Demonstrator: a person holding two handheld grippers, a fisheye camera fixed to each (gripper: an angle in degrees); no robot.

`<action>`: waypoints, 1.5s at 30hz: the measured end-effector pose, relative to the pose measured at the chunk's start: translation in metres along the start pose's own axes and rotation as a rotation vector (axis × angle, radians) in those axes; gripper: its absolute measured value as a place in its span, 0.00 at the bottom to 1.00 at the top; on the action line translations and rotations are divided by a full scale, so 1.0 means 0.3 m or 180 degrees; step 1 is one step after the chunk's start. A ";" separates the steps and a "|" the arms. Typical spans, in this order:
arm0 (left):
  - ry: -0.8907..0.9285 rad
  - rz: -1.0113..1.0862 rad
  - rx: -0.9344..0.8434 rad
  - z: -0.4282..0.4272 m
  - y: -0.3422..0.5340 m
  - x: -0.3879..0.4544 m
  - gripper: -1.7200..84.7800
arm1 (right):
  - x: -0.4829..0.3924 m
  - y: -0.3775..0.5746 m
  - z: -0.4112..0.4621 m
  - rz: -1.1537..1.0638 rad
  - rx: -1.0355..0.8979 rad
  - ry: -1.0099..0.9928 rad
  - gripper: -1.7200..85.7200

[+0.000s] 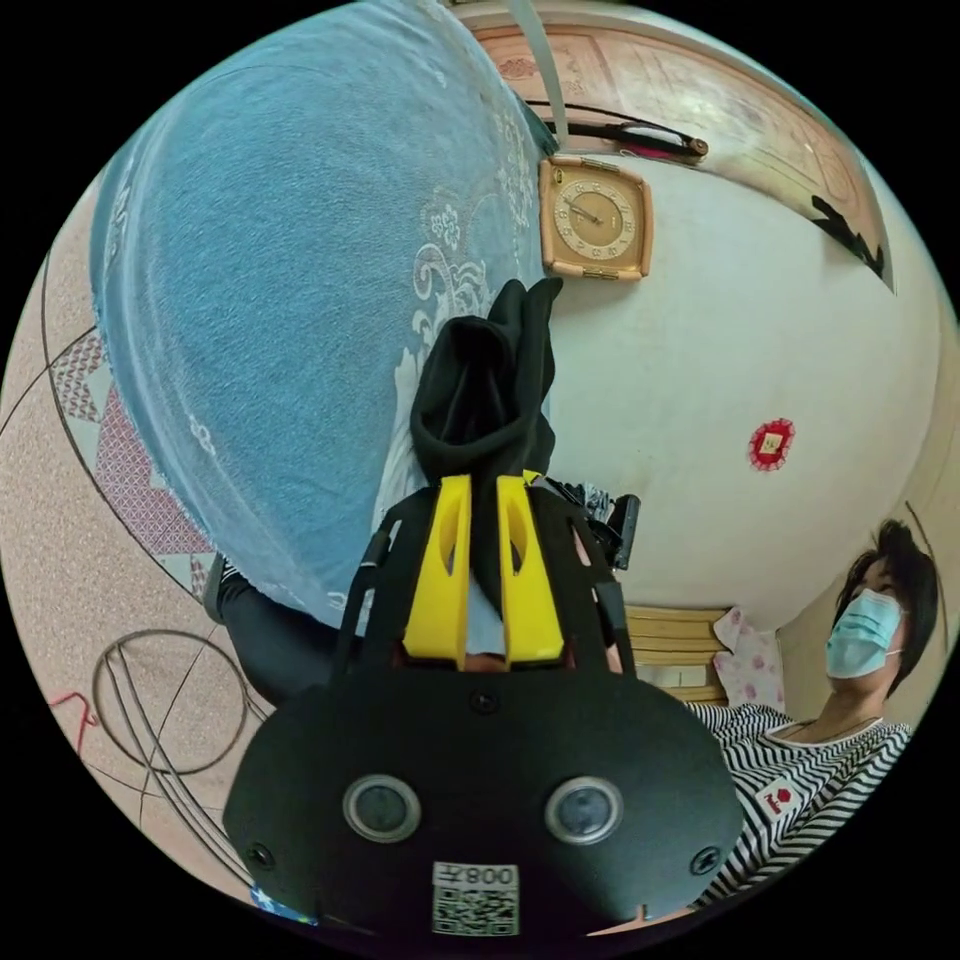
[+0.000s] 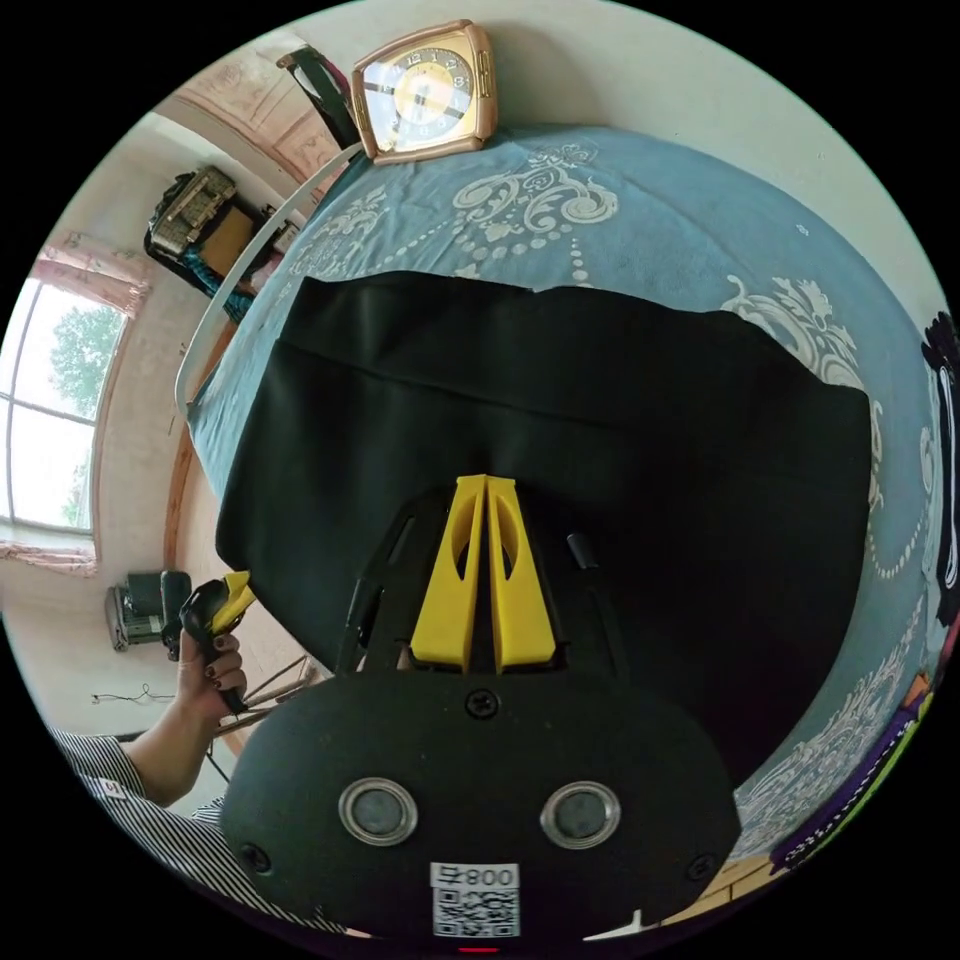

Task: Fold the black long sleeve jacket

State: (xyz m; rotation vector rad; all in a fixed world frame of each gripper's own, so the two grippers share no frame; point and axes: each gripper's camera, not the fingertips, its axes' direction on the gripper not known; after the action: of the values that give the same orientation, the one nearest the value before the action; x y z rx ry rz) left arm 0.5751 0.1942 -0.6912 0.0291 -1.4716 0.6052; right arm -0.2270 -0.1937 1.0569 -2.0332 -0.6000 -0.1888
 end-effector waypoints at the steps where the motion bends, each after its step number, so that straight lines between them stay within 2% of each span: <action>1: -0.0003 0.0083 0.0001 -0.006 0.005 0.019 0.06 | 0.006 -0.021 0.007 0.0023 -0.0029 -0.0021 0.02; 10: -0.0225 0.0823 -0.0205 0.013 0.019 0.216 0.05 | 0.004 -0.175 -0.028 -0.0051 -0.0225 0.0050 0.02; 16: -0.0468 0.1248 -0.0349 0.078 0.054 0.360 0.04 | 0.000 -0.244 -0.108 -0.0070 -0.0092 0.0098 0.02; 23: -0.0410 0.1431 -0.0432 0.160 0.099 0.479 0.04 | 0.048 -0.351 0.013 0.0075 -0.0366 0.0122 0.02; 28: -0.0381 0.1909 -0.0706 0.293 0.140 0.655 0.04 | 0.107 -0.393 0.040 0.0101 -0.0360 0.0008 0.02; 34: -0.0689 0.2623 -0.1145 0.548 0.215 0.883 0.04 | 0.231 -0.422 -0.024 0.0215 -0.0118 -0.0423 0.04; 36: -0.0767 0.2761 -0.1251 0.618 0.241 0.932 0.04 | 0.280 -0.423 -0.071 0.0253 0.0048 -0.0796 0.07; 38: -0.0849 0.2879 -0.1313 0.681 0.269 0.974 0.04 | 0.329 -0.448 -0.111 0.0225 0.0186 -0.1567 0.11; 40: -0.0955 0.2949 -0.1383 0.755 0.303 1.017 0.04 | 0.321 -0.489 -0.118 0.0074 0.0191 -0.1907 0.12; 45: -0.1020 0.2928 -0.1443 0.888 0.349 1.087 0.04 | 0.203 -0.638 -0.037 -0.0331 -0.0078 -0.1656 0.16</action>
State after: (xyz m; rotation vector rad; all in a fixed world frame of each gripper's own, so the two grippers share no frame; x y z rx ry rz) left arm 0.2825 0.3013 -0.3892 -0.9882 -1.8825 1.0076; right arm -0.2662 -0.1046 1.2331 -2.0812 -1.0281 0.2846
